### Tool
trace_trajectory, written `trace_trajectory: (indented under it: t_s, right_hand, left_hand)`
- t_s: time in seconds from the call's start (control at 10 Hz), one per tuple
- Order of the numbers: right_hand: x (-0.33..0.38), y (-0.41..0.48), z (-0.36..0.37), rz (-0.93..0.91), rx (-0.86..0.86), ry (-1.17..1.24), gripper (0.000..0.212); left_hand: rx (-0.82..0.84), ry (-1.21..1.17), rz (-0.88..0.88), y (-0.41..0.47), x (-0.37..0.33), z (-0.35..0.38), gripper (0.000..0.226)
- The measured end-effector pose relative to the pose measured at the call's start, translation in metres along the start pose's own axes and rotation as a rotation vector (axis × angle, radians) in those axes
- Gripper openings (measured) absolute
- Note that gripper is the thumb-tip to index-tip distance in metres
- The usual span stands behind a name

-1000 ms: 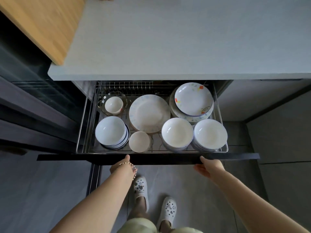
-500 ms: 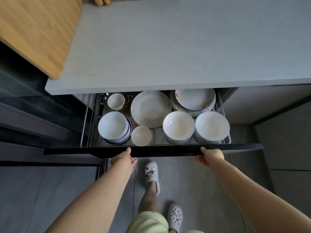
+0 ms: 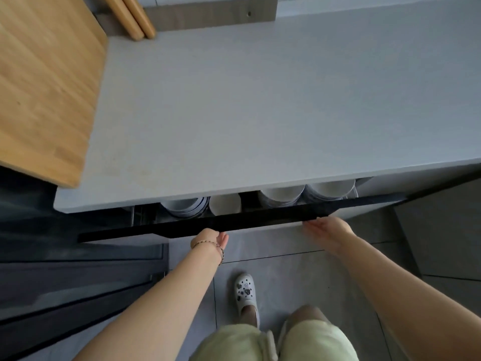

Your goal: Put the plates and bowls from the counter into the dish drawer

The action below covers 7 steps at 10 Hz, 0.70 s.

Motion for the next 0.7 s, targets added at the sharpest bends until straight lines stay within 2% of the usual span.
trace_trajectory:
  t_s: [0.2,0.3,0.4,0.5,0.6,0.7]
  right_hand:
    - [0.029,0.0,0.036,-0.039,0.158,0.218,0.052]
    - [0.038,0.009,0.047,-0.033,0.148,0.313,0.06]
    - [0.043,0.014,0.054,-0.03,0.137,0.347,0.064]
    - [0.044,0.019,0.059,-0.019,0.151,0.353,0.064]
    - [0.043,0.018,0.061,-0.006,0.166,0.318,0.066]
    - [0.04,0.006,0.061,-0.008,0.208,0.096,0.061]
  left_hand:
    - [0.162,-0.07,0.002,-0.014,-0.033,0.028,0.039]
    - [0.167,-0.135,-0.005,-0.009,-0.041,0.038,0.045]
    - [0.167,-0.195,-0.013,-0.006,-0.045,0.043,0.041]
    - [0.151,-0.205,0.006,-0.006,-0.051,0.048,0.039]
    - [0.165,-0.188,0.032,-0.007,-0.054,0.047,0.048]
    - [0.21,0.046,0.01,-0.003,-0.059,0.039,0.054]
Point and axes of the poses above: each hand's wrist, its own y-axis towards the middle knuckle, its own z-axis out of the palm, x = y × z, the point moved 2 cm from there along y, towards the middle knuckle, and after that the axes turned 2 degrees about z, right-handed, at the moved point
